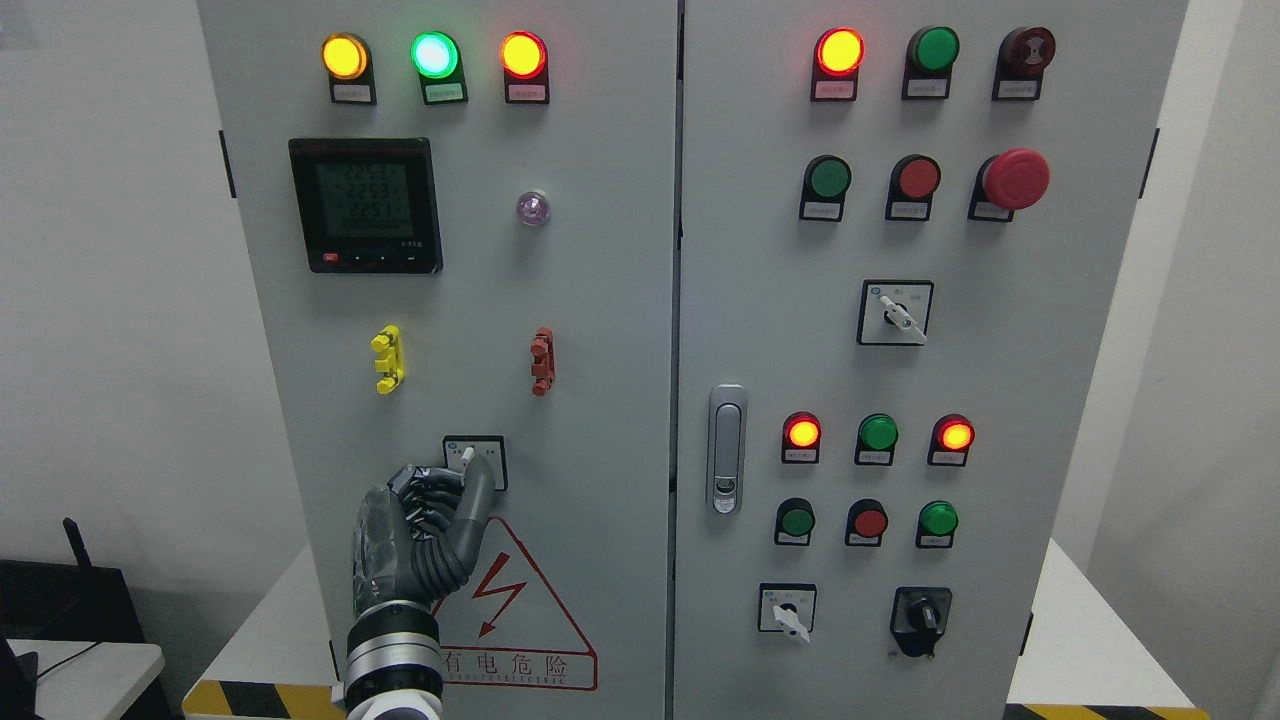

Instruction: Turn on light switch 1

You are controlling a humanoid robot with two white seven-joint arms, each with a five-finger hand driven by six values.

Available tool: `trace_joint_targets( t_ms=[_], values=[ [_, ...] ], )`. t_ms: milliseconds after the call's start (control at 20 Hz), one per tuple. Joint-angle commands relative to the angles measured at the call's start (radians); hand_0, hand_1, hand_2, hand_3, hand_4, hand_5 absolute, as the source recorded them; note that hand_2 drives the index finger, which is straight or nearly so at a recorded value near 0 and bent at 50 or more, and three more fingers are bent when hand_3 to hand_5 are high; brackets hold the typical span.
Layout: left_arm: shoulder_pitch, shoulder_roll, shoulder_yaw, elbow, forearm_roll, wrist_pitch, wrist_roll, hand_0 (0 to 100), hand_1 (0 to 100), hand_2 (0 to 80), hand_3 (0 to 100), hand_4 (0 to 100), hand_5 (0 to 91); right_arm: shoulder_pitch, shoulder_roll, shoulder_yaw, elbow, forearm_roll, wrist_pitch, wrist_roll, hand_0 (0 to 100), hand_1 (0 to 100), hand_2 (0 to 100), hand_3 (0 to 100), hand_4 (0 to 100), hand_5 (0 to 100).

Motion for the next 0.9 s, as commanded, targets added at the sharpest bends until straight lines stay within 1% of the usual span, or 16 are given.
trace_joint_targets(
  t_ms=[0,400,850],
  values=[
    [0.0,0.0,-0.001,0.001,0.0,0.0,0.0,36,45,51.8,69,84,78.9,0.0,0.0,0.02,0.0,-0.026,0.0,0.0,12,39,0,0,0,0],
    [0.0,0.0,-0.024,0.003,0.0,0.0,0.0,38,44,52.2,70,84,78.9,0.0,0.0,0.02,0.0,-0.026,0.0,0.0,12,39,0,0,0,0],
    [0.0,0.002,-0.024,0.003,-0.003,0.006,0.0,38,43,52.1,70,85,78.9,0.0,0.0,0.02,0.001,-0.026,0.0,0.0,12,39,0,0,0,0]
  ],
)
